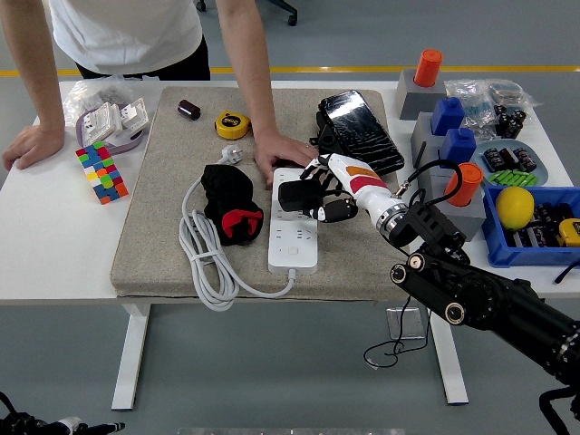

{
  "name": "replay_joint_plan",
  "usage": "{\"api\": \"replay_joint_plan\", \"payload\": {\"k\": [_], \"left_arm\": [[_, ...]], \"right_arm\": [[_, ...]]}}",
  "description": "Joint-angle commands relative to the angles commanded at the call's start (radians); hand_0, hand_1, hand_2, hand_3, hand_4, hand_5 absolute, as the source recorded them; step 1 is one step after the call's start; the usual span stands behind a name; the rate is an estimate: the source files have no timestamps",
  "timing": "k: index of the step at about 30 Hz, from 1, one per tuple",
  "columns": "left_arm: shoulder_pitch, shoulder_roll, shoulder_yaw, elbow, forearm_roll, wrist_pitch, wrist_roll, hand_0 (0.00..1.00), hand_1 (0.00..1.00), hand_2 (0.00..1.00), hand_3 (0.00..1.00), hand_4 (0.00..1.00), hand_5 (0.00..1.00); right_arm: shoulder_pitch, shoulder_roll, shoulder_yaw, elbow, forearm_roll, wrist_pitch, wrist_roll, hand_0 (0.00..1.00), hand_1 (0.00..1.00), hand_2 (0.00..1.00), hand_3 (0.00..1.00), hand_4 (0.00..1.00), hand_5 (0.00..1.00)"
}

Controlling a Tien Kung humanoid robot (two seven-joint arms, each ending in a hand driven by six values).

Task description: Pull the plug out and thorw away

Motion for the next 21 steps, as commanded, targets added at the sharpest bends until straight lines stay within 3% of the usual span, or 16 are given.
{"api": "replay_joint_plan", "payload": {"k": [14, 15, 21], "left_arm": [[0.002, 0.001, 0.000, 0.003, -0.008, 0.002, -0.002, 0.531, 0.666, 0.694, 0.668, 0.839, 0.683], [0.003, 0.001, 0.000, 0.003, -0.008, 0.002, -0.002, 0.531, 0.666, 0.694, 0.667, 0.839, 0.683], [0.001, -0.002, 0.000, 0.001, -0.010, 0.002, -0.004, 0.531, 0.666, 0.694, 0.667, 0.839, 0.683]], "right_arm": [[-0.090, -0.072, 0.178, 0.070, -0.082, 0.035, -0.038, 0.318, 0.335, 0.426, 0.534, 0.888, 0.002], [-0.094, -0.075, 0.183, 0.072, -0.085, 0.039, -0.041, 0.335, 0.409, 0.448, 0.541, 0.885, 0.002], [-0.115, -0.087, 0.187, 0.071, -0.101, 0.066, -0.050, 0.335, 0.409, 0.448, 0.541, 0.885, 0.002]]}}
